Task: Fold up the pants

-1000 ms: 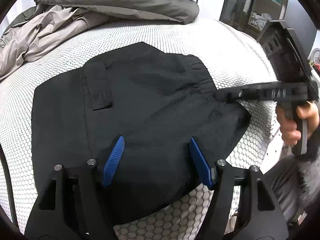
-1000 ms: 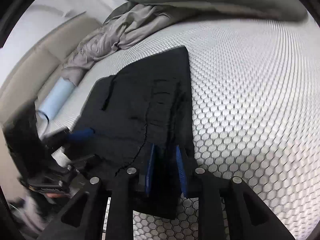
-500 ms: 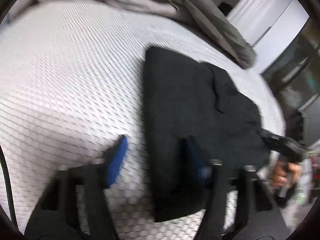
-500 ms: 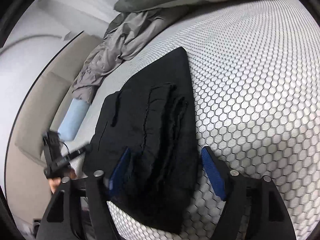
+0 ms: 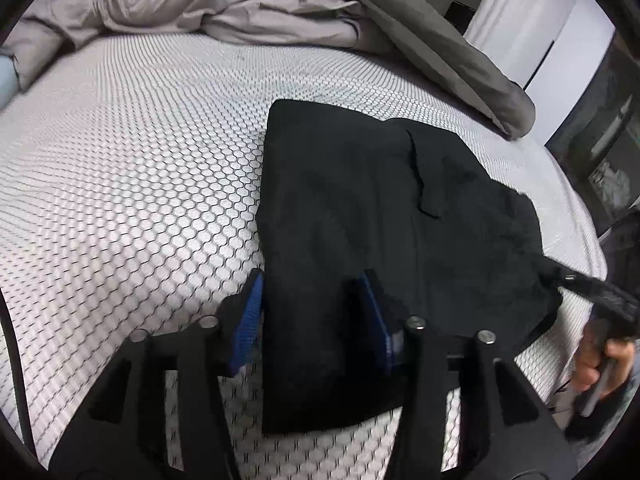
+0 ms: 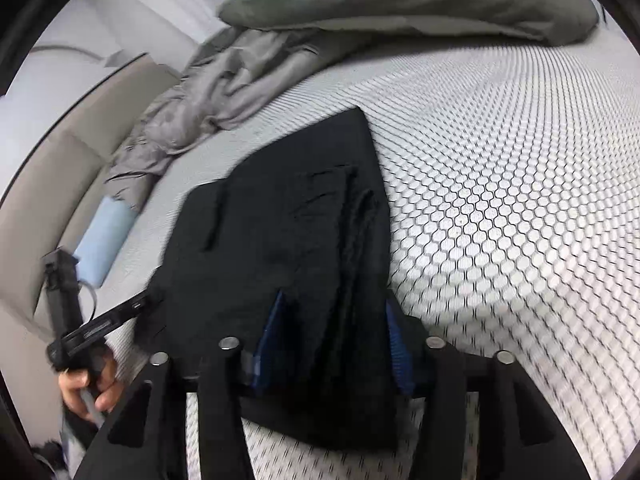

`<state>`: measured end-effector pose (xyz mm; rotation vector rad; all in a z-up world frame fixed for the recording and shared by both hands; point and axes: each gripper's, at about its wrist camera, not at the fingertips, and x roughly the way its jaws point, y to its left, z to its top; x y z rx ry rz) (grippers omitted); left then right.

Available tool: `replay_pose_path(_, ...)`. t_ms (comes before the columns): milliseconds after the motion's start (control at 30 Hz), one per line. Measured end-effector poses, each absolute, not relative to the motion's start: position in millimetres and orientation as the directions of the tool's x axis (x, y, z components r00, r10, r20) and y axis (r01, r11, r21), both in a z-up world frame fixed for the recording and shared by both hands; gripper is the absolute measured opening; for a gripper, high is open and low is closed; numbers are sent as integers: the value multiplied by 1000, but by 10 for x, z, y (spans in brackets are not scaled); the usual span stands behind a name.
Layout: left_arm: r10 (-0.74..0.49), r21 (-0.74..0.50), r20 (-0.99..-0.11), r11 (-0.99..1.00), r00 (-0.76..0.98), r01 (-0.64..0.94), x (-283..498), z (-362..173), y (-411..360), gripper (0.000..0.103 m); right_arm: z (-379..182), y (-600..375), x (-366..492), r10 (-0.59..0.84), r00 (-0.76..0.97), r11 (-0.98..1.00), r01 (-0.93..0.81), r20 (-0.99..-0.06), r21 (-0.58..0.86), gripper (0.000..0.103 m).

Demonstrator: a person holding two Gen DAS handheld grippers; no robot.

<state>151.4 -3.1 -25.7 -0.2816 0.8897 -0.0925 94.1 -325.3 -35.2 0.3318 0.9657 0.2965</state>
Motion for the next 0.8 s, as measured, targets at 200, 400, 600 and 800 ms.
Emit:
replay_pose_path(200, -154, -193, -737, 981, 659, 13, 1339, -172, -188, 60, -490, -3272, 777, 308, 497, 951, -149, -811, 270, 69)
replay_pose_path(400, -154, -203, -713, 979, 684, 9, 1143, -104, -34, 63, -262, -3351, 563, 277, 591, 960, -145, -758, 238, 81)
replay_pose_path(600, -131, -173, -620, 985, 774, 28, 753, 111, -119, 92, 26, -3176, 246, 309, 699, 951, -216, -645, 220, 103)
replay_pose_path(800, -89, -102, -559, 994, 824, 38, 457, 151, -295, 102, 84, -2814, 136, 300, 767, 954, -242, -567, 177, 103)
